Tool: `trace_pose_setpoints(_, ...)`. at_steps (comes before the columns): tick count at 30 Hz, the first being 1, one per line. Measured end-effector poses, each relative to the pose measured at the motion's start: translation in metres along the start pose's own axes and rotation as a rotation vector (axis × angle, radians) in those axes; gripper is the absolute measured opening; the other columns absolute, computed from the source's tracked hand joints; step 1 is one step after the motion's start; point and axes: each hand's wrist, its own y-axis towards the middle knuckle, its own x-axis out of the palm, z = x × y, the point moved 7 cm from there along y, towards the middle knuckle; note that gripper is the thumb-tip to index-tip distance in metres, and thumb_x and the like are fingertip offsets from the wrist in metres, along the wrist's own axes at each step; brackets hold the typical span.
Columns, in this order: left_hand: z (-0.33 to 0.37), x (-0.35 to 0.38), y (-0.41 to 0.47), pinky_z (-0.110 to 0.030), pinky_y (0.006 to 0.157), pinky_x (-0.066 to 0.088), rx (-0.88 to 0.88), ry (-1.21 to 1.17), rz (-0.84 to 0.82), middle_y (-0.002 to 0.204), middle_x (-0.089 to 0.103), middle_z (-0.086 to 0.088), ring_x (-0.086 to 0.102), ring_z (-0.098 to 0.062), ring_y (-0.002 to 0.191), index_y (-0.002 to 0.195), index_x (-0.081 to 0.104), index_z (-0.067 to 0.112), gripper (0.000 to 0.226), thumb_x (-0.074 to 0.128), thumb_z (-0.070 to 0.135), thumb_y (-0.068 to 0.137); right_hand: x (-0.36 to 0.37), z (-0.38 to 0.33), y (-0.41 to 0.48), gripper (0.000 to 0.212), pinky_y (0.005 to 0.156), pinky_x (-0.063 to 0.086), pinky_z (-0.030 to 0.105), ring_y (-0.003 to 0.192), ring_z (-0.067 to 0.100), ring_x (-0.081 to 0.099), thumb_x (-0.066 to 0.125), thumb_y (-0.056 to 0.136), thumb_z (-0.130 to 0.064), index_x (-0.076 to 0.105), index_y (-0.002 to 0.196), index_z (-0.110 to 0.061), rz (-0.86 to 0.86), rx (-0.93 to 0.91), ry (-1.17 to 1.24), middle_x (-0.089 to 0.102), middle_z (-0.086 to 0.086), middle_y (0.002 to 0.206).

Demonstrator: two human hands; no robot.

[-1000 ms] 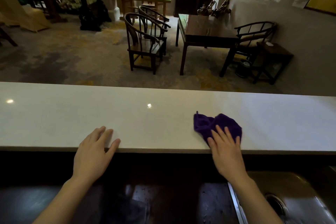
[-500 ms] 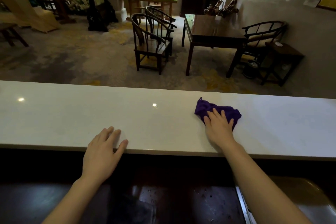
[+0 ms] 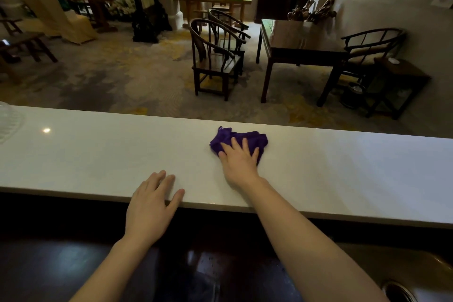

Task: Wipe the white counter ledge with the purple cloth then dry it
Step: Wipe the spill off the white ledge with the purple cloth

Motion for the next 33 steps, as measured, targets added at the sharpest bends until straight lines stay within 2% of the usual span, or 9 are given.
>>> trace_pose_setpoints(3,0.002,-0.001,0.000,-0.044,0.108,0.042,0.006,-0.002,0.000,0.140,0.056,-0.007,0.052,-0.028,0.130,0.129,0.060,0.015,0.065,0.036,0.059,0.087,0.018,-0.031,-0.011,0.047,0.117,-0.008,0.065,0.155,0.034,0.001,0.028,0.106,-0.043,0.037,0.150,-0.031,-0.041,-0.138,0.005,0.018,0.003,0.169)
trace_pose_setpoints(7,0.000,0.000,0.000,-0.044,0.109,0.041,0.000,-0.004,-0.009,0.142,0.054,-0.007,0.051,-0.027,0.131,0.132,0.059,0.016,0.054,0.048,0.052,0.093,0.035,-0.058,-0.039,0.046,0.117,-0.008,0.063,0.155,0.034,0.002,0.028,0.106,-0.045,0.038,0.149,-0.033,-0.064,-0.308,-0.023,0.019,0.003,0.168)
trace_pose_setpoints(14,0.001,0.003,-0.004,-0.046,0.114,0.037,0.004,0.002,-0.010,0.148,0.050,-0.008,0.045,-0.027,0.137,0.137,0.055,0.016,0.053,0.051,0.046,0.094,0.025,-0.038,-0.104,0.043,0.121,-0.002,0.059,0.155,0.035,0.005,0.029,0.107,-0.043,0.035,0.149,-0.033,0.020,-0.430,-0.092,0.023,0.005,0.167)
trace_pose_setpoints(18,-0.003,0.006,-0.004,-0.046,0.116,0.034,-0.002,-0.015,0.001,0.149,0.049,-0.009,0.043,-0.029,0.138,0.137,0.055,0.017,0.050,0.055,0.043,0.094,0.012,-0.011,-0.126,0.043,0.122,-0.002,0.056,0.155,0.034,0.006,0.031,0.107,-0.039,0.034,0.150,-0.032,0.066,-0.373,-0.144,0.023,0.006,0.167)
trace_pose_setpoints(29,-0.004,0.007,-0.005,-0.045,0.116,0.033,0.020,-0.019,-0.007,0.151,0.047,-0.008,0.040,-0.027,0.141,0.138,0.053,0.019,0.051,0.050,0.046,0.095,-0.019,0.070,-0.137,0.047,0.125,0.003,0.055,0.156,0.029,0.007,0.026,0.108,-0.041,0.032,0.154,-0.029,0.130,-0.068,-0.187,0.022,0.003,0.168)
trace_pose_setpoints(31,-0.003,0.004,-0.005,-0.045,0.114,0.035,0.026,-0.012,-0.005,0.150,0.048,-0.008,0.042,-0.028,0.139,0.138,0.053,0.018,0.051,0.050,0.046,0.095,-0.023,0.079,-0.140,0.050,0.125,0.004,0.056,0.156,0.029,0.006,0.024,0.107,-0.047,0.031,0.153,-0.030,0.129,-0.027,-0.182,0.022,0.004,0.168)
trace_pose_setpoints(33,-0.002,0.003,-0.006,-0.045,0.115,0.034,0.025,-0.019,-0.012,0.151,0.047,-0.010,0.041,-0.029,0.140,0.139,0.053,0.017,0.051,0.051,0.045,0.095,-0.025,0.080,-0.144,0.061,0.124,0.002,0.057,0.155,0.031,0.008,0.020,0.101,-0.062,0.031,0.153,-0.031,0.127,-0.030,-0.205,0.023,0.005,0.167)
